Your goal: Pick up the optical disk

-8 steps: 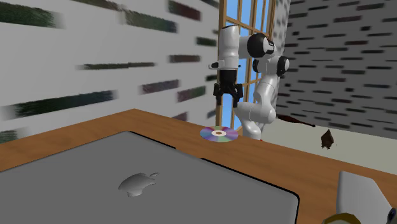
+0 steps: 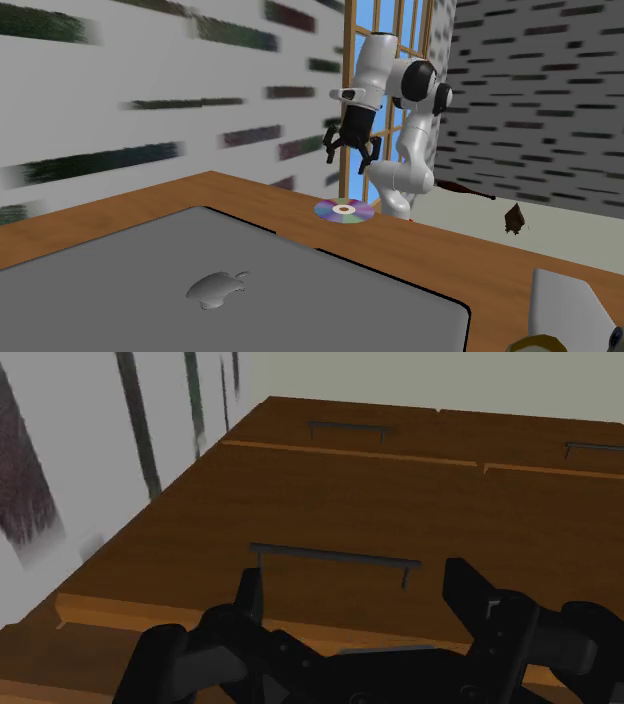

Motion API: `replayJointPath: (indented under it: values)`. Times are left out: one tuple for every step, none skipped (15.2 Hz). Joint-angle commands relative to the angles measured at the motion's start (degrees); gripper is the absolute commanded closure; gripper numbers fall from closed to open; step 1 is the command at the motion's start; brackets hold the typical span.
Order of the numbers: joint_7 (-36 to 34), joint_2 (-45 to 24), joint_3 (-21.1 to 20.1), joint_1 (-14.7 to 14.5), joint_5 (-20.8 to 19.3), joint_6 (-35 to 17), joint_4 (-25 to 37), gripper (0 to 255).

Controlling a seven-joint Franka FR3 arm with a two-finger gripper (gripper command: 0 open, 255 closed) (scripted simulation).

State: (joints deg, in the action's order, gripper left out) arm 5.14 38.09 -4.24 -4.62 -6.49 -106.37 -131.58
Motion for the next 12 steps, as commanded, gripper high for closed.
replayJointPath:
  values:
    - [3.39,-1.73,-1.75,-0.88,-3.96,-3.95,0.78,0]
    - [4.80,-2.67,-2.67,-1.26,-5.89,-5.96,1.11,0]
    - [6.14,-3.56,-3.61,-1.59,-7.85,-8.00,1.37,0]
    - [7.39,-4.40,-4.54,-1.90,-9.86,-10.05,1.56,0]
    - [8.58,-5.19,-5.49,-2.17,-11.92,-12.13,1.69,0]
    - [9.68,-5.93,-6.45,-2.41,-14.02,-14.23,1.74,0]
    - [10.70,-6.64,-7.41,-2.60,-16.19,-16.35,1.73,0]
    - [11.64,-7.30,-8.38,-2.75,-18.42,-18.49,1.65,0]
    - [12.49,-7.93,-9.36,-2.84,-20.72,-20.66,1.52,0]
    - [13.24,-8.52,-10.35,-2.89,-23.10,-22.84,1.33,0]
    - [13.90,-9.08,-11.35,-2.87,-25.57,-25.04,1.08,0]
    - [14.45,-9.61,-12.37,-2.79,-28.14,-27.25,0.79,0]
